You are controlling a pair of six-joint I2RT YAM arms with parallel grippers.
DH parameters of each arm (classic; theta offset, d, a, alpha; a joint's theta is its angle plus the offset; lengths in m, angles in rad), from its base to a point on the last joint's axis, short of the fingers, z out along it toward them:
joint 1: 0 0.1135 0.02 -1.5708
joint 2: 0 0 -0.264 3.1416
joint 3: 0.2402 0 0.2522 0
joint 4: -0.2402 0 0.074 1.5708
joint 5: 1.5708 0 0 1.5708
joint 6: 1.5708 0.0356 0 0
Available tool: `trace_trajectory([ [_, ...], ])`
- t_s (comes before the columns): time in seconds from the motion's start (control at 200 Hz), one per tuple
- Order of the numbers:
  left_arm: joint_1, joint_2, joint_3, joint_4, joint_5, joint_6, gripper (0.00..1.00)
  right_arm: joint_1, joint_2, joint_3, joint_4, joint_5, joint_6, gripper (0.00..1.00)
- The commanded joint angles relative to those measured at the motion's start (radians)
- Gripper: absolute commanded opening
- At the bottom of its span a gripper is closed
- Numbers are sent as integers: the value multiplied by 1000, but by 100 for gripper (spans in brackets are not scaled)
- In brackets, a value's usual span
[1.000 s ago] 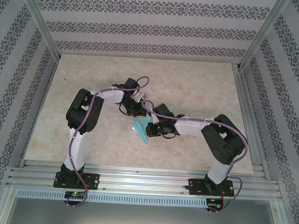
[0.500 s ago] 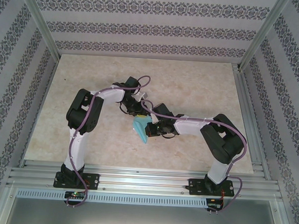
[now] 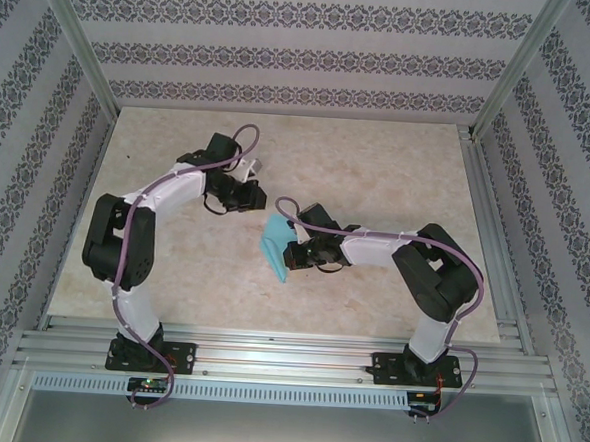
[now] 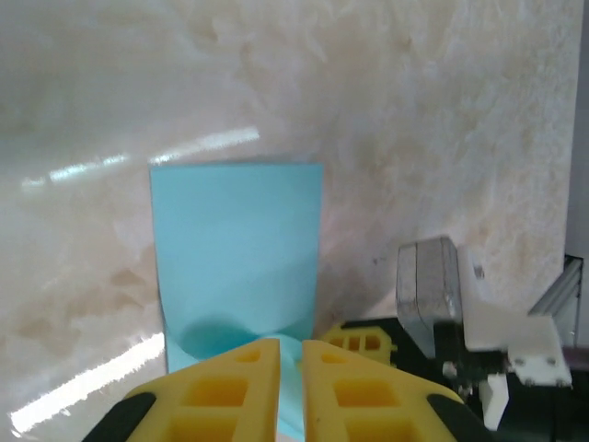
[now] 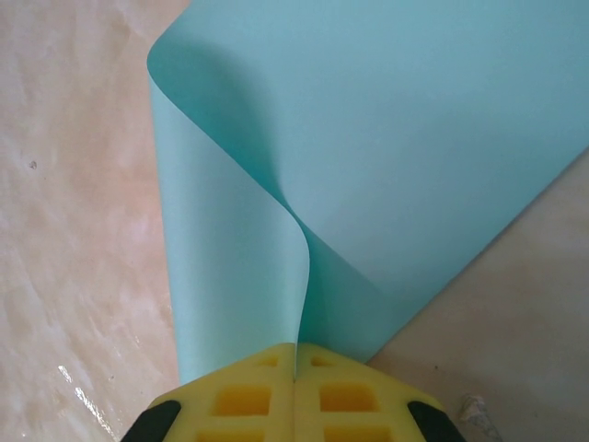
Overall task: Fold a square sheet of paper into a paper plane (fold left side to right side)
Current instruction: Third fold the triangle at the center of the table.
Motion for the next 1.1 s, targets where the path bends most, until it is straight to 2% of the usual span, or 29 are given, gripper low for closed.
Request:
trace_trajectory([
  [0.0,-22,-67,-152,172,90,-107,10,19,60,-20,-95,38,-11,0],
  [0.14,-73,-139,-308,363,132,-242,9,24,63,-10,-110,43,-16,0],
  [0.23,-102,-159,-349,383,79,-270,8,24,63,-8,-118,46,-18,0],
  [0.355,-141,-151,-393,464,65,-342,7,26,67,-2,-124,46,-21,0],
  [0.465,-167,-138,-397,465,6,-365,8,29,69,-1,-125,46,-22,0],
  [0.719,-207,-74,-404,519,-54,-424,8,32,73,6,-128,46,-22,0],
  [1.094,-219,-13,-420,477,-127,-391,8,32,78,9,-141,52,-26,0],
])
